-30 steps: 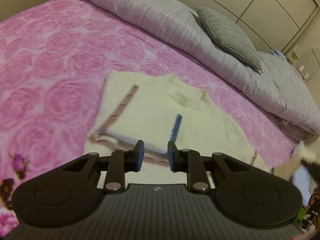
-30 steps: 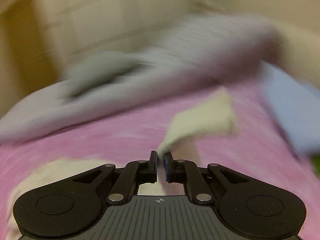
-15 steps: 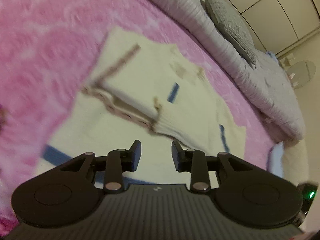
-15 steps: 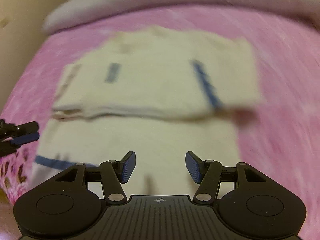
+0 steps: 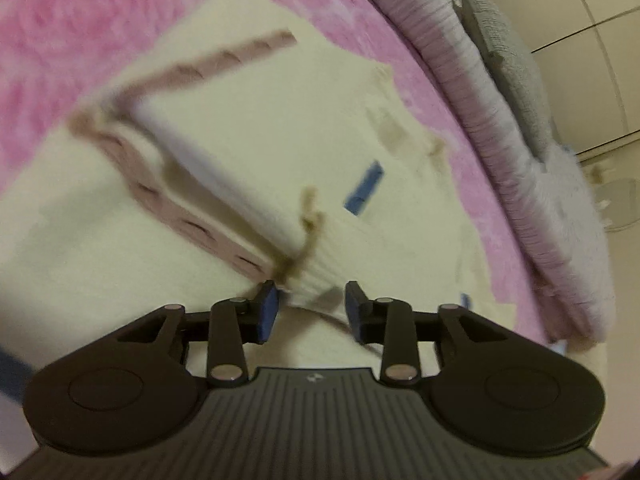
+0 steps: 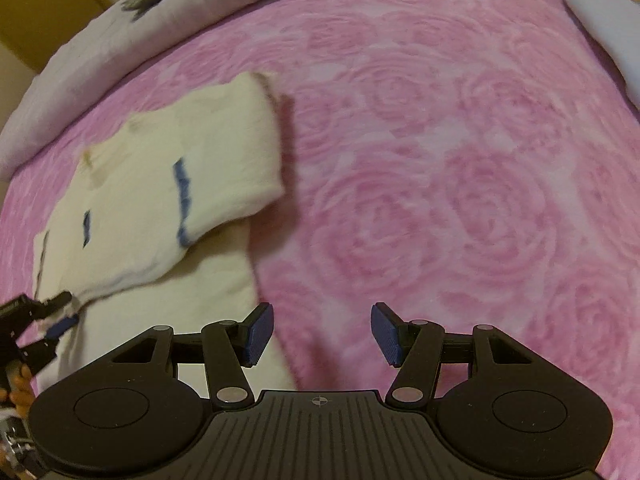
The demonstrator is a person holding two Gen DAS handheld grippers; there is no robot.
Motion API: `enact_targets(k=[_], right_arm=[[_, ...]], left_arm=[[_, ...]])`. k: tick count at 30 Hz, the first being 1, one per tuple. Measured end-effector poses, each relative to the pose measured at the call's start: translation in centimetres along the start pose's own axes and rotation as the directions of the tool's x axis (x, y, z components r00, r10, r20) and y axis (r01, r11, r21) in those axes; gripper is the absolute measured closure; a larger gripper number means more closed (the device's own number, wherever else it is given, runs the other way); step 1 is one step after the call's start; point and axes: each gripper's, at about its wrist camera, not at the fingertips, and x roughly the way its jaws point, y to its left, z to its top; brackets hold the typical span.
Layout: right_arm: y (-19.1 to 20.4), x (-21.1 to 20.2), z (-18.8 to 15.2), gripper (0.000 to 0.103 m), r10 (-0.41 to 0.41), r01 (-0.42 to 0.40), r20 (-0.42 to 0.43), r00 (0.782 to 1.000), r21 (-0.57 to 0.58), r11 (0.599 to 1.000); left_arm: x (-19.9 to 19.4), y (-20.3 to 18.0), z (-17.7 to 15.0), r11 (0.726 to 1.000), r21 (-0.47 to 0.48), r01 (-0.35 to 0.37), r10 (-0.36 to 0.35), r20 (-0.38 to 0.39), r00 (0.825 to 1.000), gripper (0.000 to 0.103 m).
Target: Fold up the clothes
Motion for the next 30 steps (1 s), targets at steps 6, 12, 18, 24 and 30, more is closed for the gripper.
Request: enact_targets(k=[6, 12, 18, 24, 30], right_arm=[[0.7, 0.5, 1.0, 0.045, 0.018, -0.018, -0.007, 1.000, 0.033, 0.999], [3.4, 0.9, 1.8, 0.045, 0.052, -0.052, 0.013, 0.999, 0.037, 0.998], [5.6, 2.3, 0.5, 0.045, 0.030, -0.031, 0.002, 1.000, 0.039, 0.999], [6.7, 1.1, -2.3, 0.045, -0.023, 0.023, 0.008, 1.000, 0.047, 0.999], [7.4, -2.4, -4.9, 0.045, -0.049, 0.045, 0.041, 0.998, 0.097, 0.994]], left_arm=[[-5.3, -6.0, 2.8, 0.933, 0.361, 0.004, -0.069, 0.168, 0.983, 0.100], [-9.9, -4.2, 8.1, 0.864, 0.487, -0.128, -0.019, 0.284, 0.959, 0.100], [-5.0, 2.5, 9.1, 0.896, 0.417, -0.156, 0.119, 0.114, 0.986, 0.097], [-6.3, 4.7, 9.9, 0.893, 0.417, -0.167, 0.141, 0.093, 0.986, 0.090], [-12.2, 6.4, 11.1, 0.873, 0.434, -0.223, 0.198, 0.103, 0.975, 0.089]])
